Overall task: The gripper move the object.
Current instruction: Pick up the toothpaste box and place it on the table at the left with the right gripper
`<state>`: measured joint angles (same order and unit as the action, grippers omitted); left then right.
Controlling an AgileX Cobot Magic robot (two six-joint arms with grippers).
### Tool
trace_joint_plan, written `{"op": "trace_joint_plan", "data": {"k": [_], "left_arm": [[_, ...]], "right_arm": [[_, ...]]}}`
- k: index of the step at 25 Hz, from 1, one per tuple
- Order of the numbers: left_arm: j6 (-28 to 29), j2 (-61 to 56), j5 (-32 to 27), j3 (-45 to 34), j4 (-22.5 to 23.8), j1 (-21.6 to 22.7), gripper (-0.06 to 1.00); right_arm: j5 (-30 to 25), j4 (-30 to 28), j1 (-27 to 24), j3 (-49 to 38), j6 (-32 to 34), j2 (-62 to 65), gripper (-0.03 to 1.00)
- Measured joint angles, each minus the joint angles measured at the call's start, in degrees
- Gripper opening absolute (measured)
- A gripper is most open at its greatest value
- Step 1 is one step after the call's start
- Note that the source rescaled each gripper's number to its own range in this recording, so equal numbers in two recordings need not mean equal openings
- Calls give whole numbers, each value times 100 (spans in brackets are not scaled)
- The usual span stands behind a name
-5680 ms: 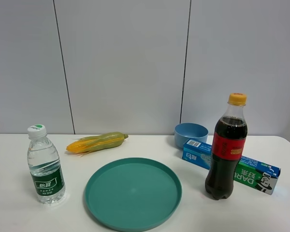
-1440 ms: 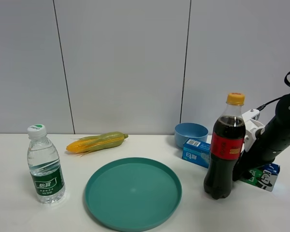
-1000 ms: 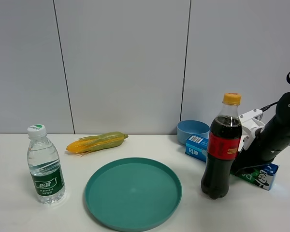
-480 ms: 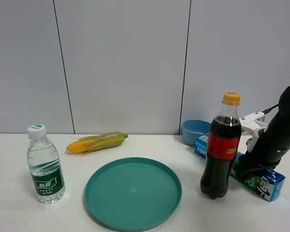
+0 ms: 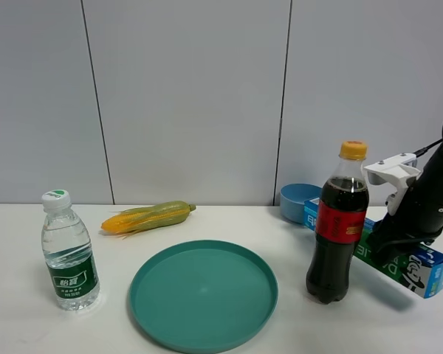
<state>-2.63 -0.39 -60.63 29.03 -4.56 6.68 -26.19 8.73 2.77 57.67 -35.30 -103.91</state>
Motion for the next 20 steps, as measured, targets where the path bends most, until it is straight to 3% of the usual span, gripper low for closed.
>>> {"op": "trace_joint_plan", "data": {"k": [16, 20], "left_arm": [[0, 0, 0, 0, 0, 0, 100], [0, 0, 0, 0, 0, 0, 100]], "right_arm": [[-230, 69, 0, -6, 0, 2031, 0], [-272, 353, 0, -6, 47, 2721, 0]]}}
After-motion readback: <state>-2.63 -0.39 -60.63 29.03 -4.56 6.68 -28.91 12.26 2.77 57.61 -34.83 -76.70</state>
